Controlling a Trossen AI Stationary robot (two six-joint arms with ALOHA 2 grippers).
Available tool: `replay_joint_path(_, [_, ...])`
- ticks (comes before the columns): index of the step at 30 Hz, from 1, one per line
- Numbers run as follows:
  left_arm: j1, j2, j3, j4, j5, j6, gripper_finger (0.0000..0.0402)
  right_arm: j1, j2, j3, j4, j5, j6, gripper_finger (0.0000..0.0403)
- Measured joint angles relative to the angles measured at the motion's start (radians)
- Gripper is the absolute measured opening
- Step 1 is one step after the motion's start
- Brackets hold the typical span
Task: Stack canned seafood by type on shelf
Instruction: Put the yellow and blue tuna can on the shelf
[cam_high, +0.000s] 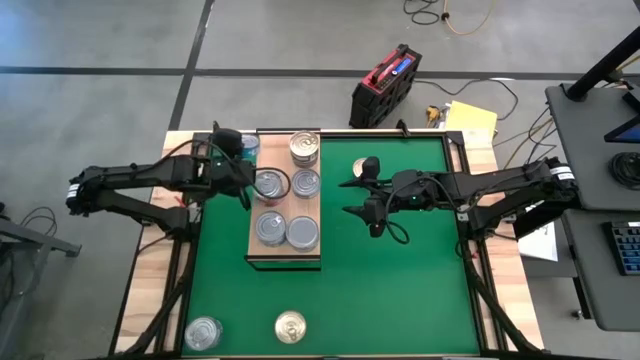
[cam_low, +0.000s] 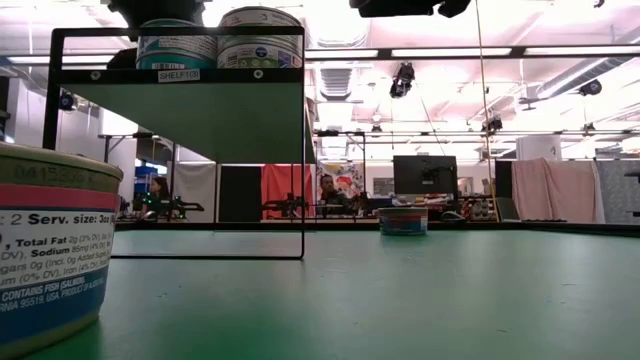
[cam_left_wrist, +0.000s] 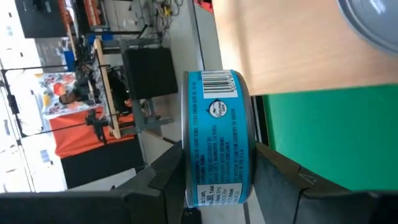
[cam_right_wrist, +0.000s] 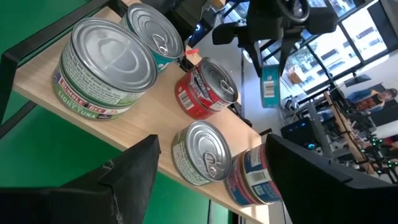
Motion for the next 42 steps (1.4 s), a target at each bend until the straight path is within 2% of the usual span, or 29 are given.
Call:
replay_joint_path(2, [0.002,0.0,0.0,0.032,0.013,0.019,0.0135,0.0,0.0,0.0,0.0,0.0,0.005,0.0286])
replay_joint_path(5, [0.009,-0.001,0.0,0.053,0.084,0.075,0.0135,0.0,0.0,0.0,0.0,0.0,0.005,0.028])
replay_joint_path(13, [0.057,-0.009,0.0,0.054,0.078,0.146,0.0135,0.0,0.0,0.0,-0.003,0.0,0.003,0.0265])
replay_joint_path(20, [0.119,-0.007,0.0,0.097,0.166,0.198,0.0135,0.0,0.0,0.0,-0.006,0.0,-0.001,0.0258])
replay_joint_path(36, [0.176,-0.004,0.0,0.144,0.29,0.299,0.0135,0.0,0.0,0.0,-0.006,0.0,-0.002,0.0283])
replay_joint_path(42, [0.209,-0.004,0.0,0.147,0.331,0.321,0.0135,0.0,0.0,0.0,-0.004,0.0,-0.002,0.0277])
